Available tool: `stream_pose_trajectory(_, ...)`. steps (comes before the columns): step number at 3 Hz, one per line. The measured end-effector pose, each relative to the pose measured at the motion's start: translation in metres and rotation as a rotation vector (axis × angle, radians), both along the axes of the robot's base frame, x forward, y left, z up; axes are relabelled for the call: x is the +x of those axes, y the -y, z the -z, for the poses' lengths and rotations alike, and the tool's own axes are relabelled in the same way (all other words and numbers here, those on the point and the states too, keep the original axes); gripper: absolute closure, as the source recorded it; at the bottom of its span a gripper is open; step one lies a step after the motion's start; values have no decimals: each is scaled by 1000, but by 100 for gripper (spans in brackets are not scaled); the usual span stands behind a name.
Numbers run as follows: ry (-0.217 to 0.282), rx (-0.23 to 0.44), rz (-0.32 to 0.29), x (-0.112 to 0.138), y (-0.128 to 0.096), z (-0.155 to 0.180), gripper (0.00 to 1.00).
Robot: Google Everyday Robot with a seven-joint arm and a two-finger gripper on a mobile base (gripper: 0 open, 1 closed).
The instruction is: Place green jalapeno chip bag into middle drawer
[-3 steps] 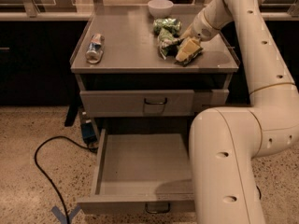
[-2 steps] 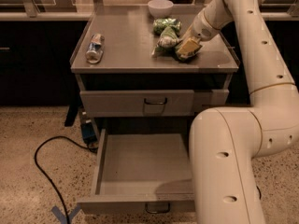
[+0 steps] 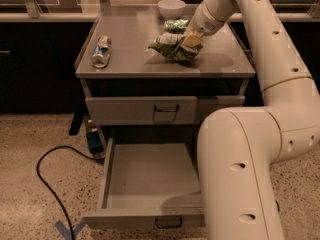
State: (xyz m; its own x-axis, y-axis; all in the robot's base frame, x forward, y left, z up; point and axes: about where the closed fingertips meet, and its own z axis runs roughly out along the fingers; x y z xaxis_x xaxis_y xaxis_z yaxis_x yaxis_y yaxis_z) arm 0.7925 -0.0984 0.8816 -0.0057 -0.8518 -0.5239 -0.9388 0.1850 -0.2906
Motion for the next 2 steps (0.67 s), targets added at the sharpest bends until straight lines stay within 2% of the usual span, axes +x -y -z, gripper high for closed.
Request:
stream_pose_trajectory(1, 21, -1, -38, -12, -20, -16, 100)
stream_pose_trajectory(2, 99, 50, -46, -33, -29, -51, 100)
